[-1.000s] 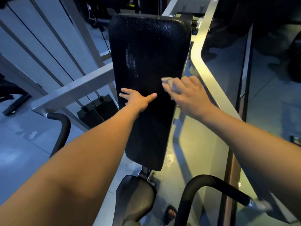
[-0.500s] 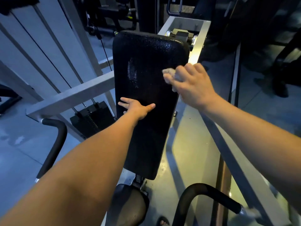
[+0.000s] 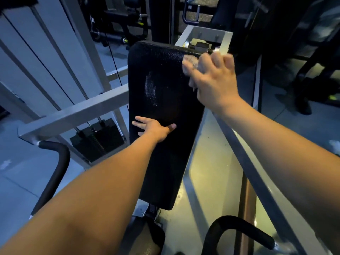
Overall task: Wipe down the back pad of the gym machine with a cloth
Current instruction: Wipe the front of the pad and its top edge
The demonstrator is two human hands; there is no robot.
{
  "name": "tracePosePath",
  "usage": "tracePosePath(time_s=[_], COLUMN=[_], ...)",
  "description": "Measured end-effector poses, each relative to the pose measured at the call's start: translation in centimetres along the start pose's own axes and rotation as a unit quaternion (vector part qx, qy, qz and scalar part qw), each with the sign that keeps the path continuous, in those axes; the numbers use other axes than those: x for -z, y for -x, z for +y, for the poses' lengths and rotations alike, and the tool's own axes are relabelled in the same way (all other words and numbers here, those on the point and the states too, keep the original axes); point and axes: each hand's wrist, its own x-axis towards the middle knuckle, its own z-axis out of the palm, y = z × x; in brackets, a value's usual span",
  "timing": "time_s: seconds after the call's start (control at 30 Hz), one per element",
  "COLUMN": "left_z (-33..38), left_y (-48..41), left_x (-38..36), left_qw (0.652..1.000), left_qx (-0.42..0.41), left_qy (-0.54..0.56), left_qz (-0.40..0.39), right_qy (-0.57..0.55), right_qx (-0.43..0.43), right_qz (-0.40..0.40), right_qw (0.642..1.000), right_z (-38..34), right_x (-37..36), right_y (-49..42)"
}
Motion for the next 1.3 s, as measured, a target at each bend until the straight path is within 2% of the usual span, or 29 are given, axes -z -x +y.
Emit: tracePosePath(time_s=[0.1,0.13,0.23,0.3,0.4,0.47,0.53,0.6,0.67,0.73,0.8,0.87,0.9,1.0,1.07,1.13,1.23,1.3], left_z=[0.1,0.2,0.6,0.8,0.9,0.8,0.7,0.5,0.5,0.6,1.1,1.1,1.1,0.8,0.7,0.8,0.8,0.7], left_y=[0.1,0.1,0.1,0.0,-0.1,0.0,0.0,0.1,0.2,0.3,0.2,0.1,0.1,0.2,0.4,0.5,0.7,0.6], left_x=[0.0,-0.1,0.0,0.1,0.2,0.2,0.1,0.2,0.2,0.3,0.5,0.7,0.7,0.4,0.5,0.5,0.5,0.4], left_qw=[1.000,1.000,0.999,0.999,0.999,0.998,0.998,0.998,0.998,0.997,0.996,0.996,0.996,0.996,0.996,0.995,0.995,0.997], left_qx=[-0.001,0.002,0.015,0.019,0.027,0.027,0.024,0.018,0.011,0.012,0.026,0.034,0.035,0.024,0.021,0.025,0.028,0.027], left_qy=[-0.009,-0.013,-0.033,-0.037,-0.037,-0.047,-0.055,-0.056,-0.055,-0.069,-0.087,-0.083,-0.081,-0.085,-0.084,-0.094,-0.088,-0.074], left_qz=[0.001,0.003,0.000,-0.005,-0.010,-0.010,-0.009,-0.012,-0.012,-0.018,-0.026,-0.031,-0.030,-0.025,-0.025,-0.025,-0.023,-0.027], right_qy=[-0.040,-0.052,-0.031,0.011,0.056,0.006,-0.044,-0.059,-0.049,-0.012,0.010,-0.006,-0.032,-0.083,-0.073,-0.028,-0.018,-0.042], right_qx=[-0.087,-0.071,0.105,0.135,0.000,-0.030,0.035,0.117,0.165,0.146,0.068,0.007,0.010,0.142,0.195,0.180,0.073,0.041], right_qz=[0.004,-0.006,-0.035,-0.031,-0.008,-0.001,-0.031,-0.066,-0.073,-0.047,-0.027,-0.026,-0.036,-0.091,-0.092,-0.057,-0.016,-0.040], right_qw=[0.995,0.996,0.993,0.990,0.998,1.000,0.998,0.989,0.982,0.988,0.997,1.000,0.999,0.982,0.974,0.982,0.997,0.997], right_z=[-2.4,-3.7,-3.5,-1.0,-0.3,-2.7,-5.4,-6.5,-5.7,-4.1,-2.5,-3.9,-5.2,-7.3,-6.0,-4.6,-4.7,-7.0], right_x=[-0.4,-0.4,-0.3,0.0,0.0,-0.4,-0.8,-0.6,-0.2,0.1,-0.2,-0.4,-0.6,-0.9,-0.5,-0.1,-0.7,-1.0], right_y=[-0.3,0.5,2.0,-0.2,-3.1,-2.2,1.2,4.6,4.2,1.6,-0.4,-0.2,0.9,5.0,3.8,1.0,-1.1,0.7])
